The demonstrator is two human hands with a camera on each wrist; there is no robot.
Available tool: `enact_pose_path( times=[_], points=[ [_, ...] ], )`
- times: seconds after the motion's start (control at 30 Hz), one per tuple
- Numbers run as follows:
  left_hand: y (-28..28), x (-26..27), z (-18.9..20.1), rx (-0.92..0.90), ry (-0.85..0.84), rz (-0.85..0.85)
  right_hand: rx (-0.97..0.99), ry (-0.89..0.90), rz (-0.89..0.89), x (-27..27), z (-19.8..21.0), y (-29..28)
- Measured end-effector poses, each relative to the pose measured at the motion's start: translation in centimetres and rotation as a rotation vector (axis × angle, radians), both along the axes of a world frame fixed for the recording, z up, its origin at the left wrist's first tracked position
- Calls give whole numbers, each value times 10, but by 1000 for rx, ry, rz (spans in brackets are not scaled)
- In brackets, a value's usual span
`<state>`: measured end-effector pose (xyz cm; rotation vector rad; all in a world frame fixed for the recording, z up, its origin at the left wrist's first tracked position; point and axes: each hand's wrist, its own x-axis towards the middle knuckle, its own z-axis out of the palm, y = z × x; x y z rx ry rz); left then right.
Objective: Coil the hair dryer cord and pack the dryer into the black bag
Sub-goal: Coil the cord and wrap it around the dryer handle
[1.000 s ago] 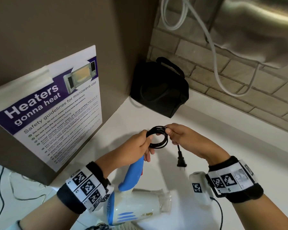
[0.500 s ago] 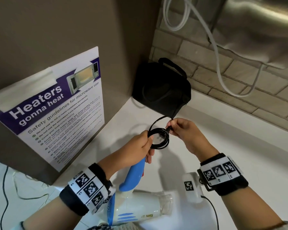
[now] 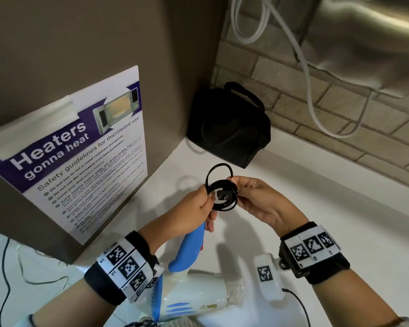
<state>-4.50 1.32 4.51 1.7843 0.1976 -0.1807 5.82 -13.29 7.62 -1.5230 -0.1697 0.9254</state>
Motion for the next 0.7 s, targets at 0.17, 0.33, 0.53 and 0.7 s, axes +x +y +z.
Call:
enact_pose_path(
  times=[0.17,0.33,0.53,0.7],
  points=[
    [0,1,-2,20,-13,22,-15,66,-9,-9,7,1],
    [-2,3,-5,37,-11,84,-30,-25,128,-23,20,7],
    [-4,2,-7,62,-7,137,-172,-246,230,-35,26,14],
    [-1,4,-13,59,3,184,-665,-639,476,-41,32,12]
  ],
)
